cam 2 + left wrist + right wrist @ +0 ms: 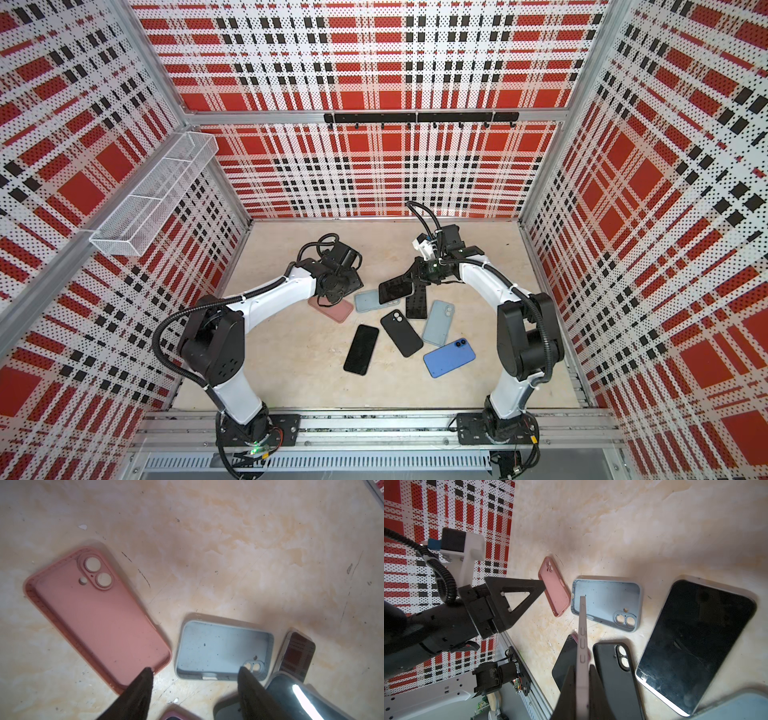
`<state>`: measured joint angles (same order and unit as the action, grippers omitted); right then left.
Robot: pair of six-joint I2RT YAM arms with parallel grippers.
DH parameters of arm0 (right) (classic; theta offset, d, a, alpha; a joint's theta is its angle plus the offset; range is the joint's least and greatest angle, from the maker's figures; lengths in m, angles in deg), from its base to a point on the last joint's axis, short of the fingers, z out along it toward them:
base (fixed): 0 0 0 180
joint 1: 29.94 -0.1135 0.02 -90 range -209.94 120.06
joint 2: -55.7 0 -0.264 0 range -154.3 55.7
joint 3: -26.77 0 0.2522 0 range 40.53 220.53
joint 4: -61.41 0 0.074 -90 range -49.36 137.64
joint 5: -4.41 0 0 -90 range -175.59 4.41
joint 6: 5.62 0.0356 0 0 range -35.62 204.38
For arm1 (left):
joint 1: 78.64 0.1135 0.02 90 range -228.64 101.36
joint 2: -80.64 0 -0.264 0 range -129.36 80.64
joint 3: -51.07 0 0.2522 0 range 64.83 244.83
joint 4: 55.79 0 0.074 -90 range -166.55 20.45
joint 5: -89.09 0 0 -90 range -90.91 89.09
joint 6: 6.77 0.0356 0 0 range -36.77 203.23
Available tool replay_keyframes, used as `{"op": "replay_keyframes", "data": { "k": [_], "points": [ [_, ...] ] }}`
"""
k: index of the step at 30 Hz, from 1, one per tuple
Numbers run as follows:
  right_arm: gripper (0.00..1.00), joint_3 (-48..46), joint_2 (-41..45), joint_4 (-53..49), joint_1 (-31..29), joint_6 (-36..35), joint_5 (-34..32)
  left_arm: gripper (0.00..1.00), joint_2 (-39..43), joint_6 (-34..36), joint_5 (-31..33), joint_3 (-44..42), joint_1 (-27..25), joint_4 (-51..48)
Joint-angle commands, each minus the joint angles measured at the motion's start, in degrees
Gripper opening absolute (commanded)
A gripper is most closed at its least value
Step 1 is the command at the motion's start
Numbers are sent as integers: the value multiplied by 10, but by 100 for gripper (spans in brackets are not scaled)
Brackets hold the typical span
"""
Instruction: Put the phone into the phone case
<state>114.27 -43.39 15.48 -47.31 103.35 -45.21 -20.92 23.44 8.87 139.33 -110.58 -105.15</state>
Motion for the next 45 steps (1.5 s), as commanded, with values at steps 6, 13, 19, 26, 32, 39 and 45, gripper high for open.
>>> {"op": "replay_keyframes", "data": {
  "k": [6,13,19,26,32,39,45],
  "points": [
    [0,-29,30,68,-3,13,24,71,-71,-58,1,9,20,65],
    [0,-20,30,54,-4,12,20,71,-102,-70,-11,2,29,91],
    [0,0,23,32,-4,2,13,71,-104,-89,-44,-41,44,116],
    [0,17,13,27,-5,-1,15,72,-35,-85,-29,-139,55,100],
    [0,23,-7,32,-5,-2,19,77,54,-56,-5,-207,65,69],
    [0,36,-28,51,-14,2,37,97,85,50,-32,-159,65,73],
    [0,74,-67,45,-22,-4,70,99,50,74,-168,-140,91,108]
  ]
}}
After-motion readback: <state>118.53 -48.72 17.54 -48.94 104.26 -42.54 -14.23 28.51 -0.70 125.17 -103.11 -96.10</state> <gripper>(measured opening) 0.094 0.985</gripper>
